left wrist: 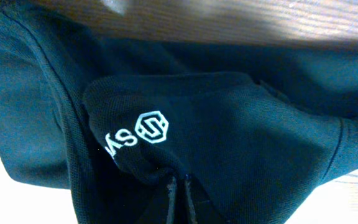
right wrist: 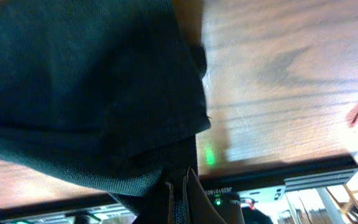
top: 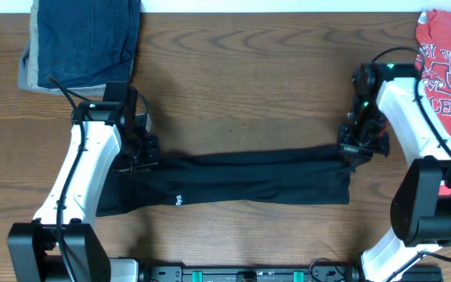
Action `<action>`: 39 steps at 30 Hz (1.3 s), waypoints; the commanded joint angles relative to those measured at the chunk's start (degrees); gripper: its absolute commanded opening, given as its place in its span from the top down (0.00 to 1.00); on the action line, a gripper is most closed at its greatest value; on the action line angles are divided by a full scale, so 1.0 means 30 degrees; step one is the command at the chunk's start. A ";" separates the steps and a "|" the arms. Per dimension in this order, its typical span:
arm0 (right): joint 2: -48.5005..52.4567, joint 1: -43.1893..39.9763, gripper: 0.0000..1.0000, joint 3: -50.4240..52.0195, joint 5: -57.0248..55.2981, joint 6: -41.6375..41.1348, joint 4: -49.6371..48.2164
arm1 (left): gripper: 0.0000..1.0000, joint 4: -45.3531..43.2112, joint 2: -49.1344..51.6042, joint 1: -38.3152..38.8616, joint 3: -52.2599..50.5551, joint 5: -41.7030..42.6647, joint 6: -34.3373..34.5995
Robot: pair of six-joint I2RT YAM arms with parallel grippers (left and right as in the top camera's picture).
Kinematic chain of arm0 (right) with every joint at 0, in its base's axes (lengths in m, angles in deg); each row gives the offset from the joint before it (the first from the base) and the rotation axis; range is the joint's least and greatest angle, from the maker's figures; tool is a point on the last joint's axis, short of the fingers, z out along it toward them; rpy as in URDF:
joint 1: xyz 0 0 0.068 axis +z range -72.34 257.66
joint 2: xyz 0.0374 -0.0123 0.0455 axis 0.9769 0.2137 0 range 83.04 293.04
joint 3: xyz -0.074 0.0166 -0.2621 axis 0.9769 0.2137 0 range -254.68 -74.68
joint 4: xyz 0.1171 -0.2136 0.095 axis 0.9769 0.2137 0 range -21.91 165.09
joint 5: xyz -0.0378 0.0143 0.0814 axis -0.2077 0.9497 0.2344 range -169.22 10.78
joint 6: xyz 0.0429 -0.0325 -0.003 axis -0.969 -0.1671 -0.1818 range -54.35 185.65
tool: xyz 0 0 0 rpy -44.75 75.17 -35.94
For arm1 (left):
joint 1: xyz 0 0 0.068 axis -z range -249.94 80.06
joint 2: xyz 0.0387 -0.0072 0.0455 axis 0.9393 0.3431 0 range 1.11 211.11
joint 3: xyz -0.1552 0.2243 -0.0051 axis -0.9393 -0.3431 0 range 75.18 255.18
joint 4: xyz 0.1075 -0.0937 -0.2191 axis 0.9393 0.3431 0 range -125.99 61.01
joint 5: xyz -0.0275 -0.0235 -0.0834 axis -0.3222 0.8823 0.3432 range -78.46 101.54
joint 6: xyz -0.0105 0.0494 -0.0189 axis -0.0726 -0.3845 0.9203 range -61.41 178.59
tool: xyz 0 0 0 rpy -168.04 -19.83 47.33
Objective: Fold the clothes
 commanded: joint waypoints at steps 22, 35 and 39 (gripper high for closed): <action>-0.0291 0.0015 0.01 0.1741 -0.1319 -0.1938 -0.1705 | 0.17 0.0772 0.0525 -0.0066 -0.1282 -0.1734 0.1341; -0.0291 0.1851 0.43 0.1581 0.5901 0.2127 -0.3978 | 0.70 -0.0976 0.0532 0.1297 -0.0641 0.3541 0.0947; -0.0291 0.3235 0.70 0.2528 0.5909 0.1078 -0.5136 | 0.81 -0.1348 0.0539 0.2237 -0.1078 0.3541 0.0962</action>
